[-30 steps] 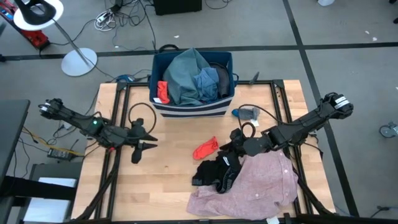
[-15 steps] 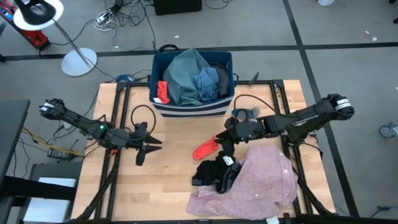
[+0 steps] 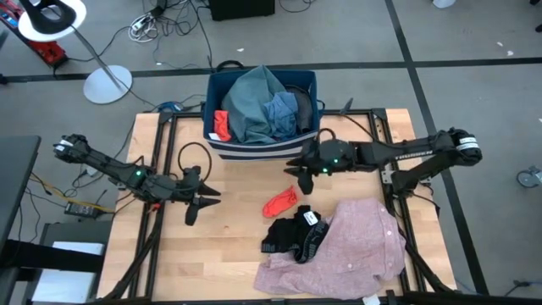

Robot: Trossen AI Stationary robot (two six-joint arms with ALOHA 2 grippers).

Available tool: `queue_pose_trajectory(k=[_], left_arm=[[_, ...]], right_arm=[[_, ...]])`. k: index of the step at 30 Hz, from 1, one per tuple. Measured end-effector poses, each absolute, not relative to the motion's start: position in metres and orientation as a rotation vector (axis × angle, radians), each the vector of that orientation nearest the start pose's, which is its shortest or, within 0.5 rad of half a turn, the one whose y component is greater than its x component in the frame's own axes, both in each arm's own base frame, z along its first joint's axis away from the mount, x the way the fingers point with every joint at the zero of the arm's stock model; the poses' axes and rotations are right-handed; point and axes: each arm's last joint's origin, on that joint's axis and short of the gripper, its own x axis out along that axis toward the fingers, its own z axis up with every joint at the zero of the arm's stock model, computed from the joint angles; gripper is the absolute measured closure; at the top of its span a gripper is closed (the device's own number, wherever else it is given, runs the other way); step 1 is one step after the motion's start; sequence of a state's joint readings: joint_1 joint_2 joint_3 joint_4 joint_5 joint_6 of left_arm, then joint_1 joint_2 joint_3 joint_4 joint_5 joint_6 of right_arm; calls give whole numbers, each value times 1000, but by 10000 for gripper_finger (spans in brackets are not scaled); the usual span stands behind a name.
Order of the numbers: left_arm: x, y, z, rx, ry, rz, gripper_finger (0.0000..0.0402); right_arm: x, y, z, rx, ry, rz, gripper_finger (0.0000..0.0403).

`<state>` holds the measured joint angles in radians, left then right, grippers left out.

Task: Sort clothes
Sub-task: Put the orange sock into the blue bin

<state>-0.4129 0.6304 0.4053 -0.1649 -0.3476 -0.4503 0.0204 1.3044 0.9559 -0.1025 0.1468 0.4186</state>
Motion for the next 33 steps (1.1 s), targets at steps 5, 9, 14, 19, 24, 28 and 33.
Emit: queue_pose_trajectory(k=[5,9,14,19,24,28,33], left_arm=[[139,-50,228,-307,352,16,277],[139,-50,229,-310,346,16,277],[140,-50,230,-314,335,14,277],[139,-50,230,-313,338,15,277],[139,-50,230,-313,339,15,277],[139,-50,229,-309,342,15,277],[139,-50,228,-304,353,18,277]], right_arm=[[316,5,287,297,549,-149,266],[342,7,276,289,758,-157,266],[360,7,260,327,1018,-239,266],[366,7,231,436,1192,-370,265],[371,5,212,542,1241,-477,265],[370,1,205,591,1244,-522,264],[365,-3,200,629,1264,-585,265]])
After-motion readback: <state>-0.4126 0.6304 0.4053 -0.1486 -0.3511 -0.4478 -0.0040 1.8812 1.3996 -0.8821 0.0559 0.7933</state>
